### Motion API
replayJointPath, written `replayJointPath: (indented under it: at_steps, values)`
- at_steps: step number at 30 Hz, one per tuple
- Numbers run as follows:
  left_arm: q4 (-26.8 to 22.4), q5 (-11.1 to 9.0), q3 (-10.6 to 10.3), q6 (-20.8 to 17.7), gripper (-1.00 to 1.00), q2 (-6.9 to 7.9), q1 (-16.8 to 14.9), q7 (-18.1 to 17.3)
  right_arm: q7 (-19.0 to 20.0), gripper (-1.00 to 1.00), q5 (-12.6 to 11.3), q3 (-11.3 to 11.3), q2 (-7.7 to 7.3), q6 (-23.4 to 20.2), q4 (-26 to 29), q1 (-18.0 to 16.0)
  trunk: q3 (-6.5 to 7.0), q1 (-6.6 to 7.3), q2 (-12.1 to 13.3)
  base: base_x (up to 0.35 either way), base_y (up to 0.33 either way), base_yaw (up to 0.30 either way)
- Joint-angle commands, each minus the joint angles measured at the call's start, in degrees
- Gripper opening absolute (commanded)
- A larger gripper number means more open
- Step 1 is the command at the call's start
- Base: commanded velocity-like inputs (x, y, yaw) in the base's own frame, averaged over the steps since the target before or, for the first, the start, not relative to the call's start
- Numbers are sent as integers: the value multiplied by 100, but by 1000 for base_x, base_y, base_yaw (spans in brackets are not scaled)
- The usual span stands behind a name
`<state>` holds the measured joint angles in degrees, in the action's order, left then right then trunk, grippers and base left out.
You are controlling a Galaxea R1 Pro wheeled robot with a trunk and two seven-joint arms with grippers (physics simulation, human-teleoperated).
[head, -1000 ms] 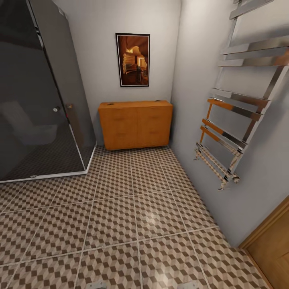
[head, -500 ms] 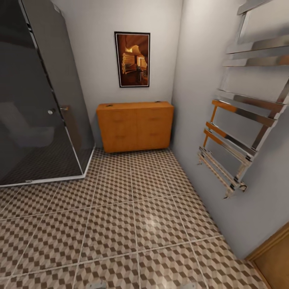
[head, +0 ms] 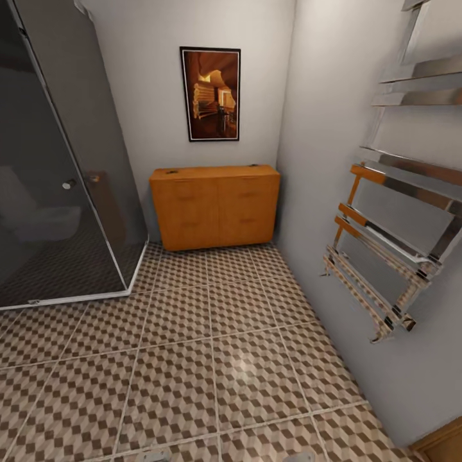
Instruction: Take the four mousetraps from the cabinet in the bathroom and place them on the bathroom floor. Make sure all four end up on the same floor surface, and ensure that at least two of them are either under or directly next to the same bathroom sink.
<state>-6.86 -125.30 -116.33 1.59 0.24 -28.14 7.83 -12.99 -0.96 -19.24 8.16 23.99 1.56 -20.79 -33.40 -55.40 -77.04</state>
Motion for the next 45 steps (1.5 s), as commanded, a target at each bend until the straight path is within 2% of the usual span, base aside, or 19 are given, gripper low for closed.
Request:
replayJointPath:
  at_steps: [1, 45]
  values:
    - [-17, -38, -48, 17, 100, 3, -7, 34, -37, 100, -10, -46, 2, 10, -7, -4, -5, -3, -3, 335, 0, 0]
    - [-19, -38, -48, 17, 100, 2, -7, 34, -42, 100, -18, -44, -4, 10, -7, -4, -5, -3, -3, 335, 0, 0]
